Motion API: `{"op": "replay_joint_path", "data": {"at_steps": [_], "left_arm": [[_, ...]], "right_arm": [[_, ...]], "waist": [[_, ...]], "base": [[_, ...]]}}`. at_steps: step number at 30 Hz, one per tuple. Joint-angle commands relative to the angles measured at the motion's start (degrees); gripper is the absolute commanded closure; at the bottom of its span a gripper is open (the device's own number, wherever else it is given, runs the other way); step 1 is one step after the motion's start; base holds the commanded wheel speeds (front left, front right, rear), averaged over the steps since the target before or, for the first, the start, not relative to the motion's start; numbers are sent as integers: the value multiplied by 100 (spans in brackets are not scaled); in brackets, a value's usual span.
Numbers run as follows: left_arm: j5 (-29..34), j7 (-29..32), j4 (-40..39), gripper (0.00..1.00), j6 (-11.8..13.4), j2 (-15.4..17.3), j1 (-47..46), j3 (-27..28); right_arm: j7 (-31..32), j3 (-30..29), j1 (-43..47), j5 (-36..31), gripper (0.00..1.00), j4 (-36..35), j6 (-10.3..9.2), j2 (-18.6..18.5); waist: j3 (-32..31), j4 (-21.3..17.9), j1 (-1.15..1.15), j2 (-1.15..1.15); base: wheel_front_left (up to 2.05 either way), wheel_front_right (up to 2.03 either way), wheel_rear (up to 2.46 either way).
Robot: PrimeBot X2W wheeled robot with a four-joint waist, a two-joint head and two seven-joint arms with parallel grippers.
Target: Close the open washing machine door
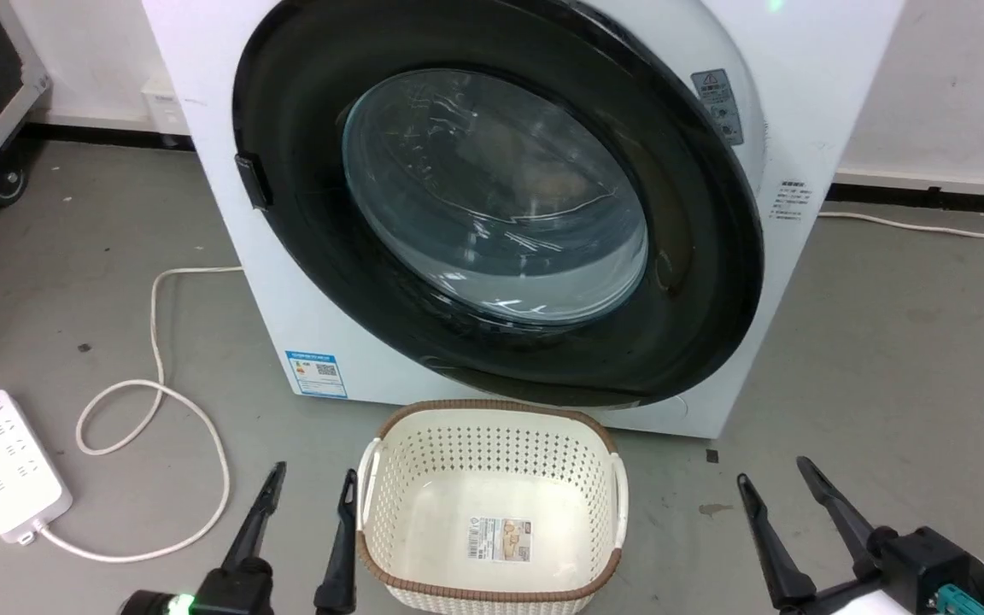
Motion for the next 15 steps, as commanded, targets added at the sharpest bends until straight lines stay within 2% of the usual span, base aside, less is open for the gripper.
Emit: {"op": "replay_joint_path", "data": {"at_steps": [1,2,3,4,5,7,11,12,13,14,15], "left_arm": [[44,-24,6,0,7,-10,52,-13],[51,-24,17,0,0,-25,54,-26],[58,-24,20,0,-4,-42,50,-40],[61,-24,15,0,-10,-58,41,-53],[64,-24,6,0,-13,-74,25,-64],[69,-24,-6,0,-11,-89,4,-72],[94,-25,-92,0,-20,-157,-223,-118],[94,-25,-92,0,-20,-157,-223,-118],[115,-25,-119,0,-20,-188,-352,-155],[115,-25,-119,0,-20,-188,-352,-155],[144,-25,-146,0,-1,-227,-474,-223]], "right_arm": [[-24,-9,93,-18,0,-40,5,34],[-24,34,95,12,0,-48,5,33],[-24,87,91,38,15,-74,5,22],[-24,122,76,56,70,-126,5,4],[-24,142,53,83,100,-194,5,-10],[-24,161,22,130,100,-273,5,-19],[-24,533,-323,246,100,-660,5,-411],[-24,533,-323,246,100,-660,5,-411],[-23,758,-576,290,100,-696,5,-693],[-23,758,-576,290,100,-696,5,-693],[-8,942,-884,392,100,-700,5,-981]], "waist": [[26,50,0,0],[39,77,0,0],[57,109,0,0],[91,143,0,0],[140,184,0,0],[197,226,0,0],[636,489,0,0],[636,489,0,0],[845,610,0,0],[845,610,0,0],[1039,738,0,0]], "base": [[0,0,0],[0,0,0],[0,0,0],[0,0,0],[0,0,0],[0,0,0],[0,0,0],[0,0,0],[0,0,0],[0,0,0],[0,0,0]]}}
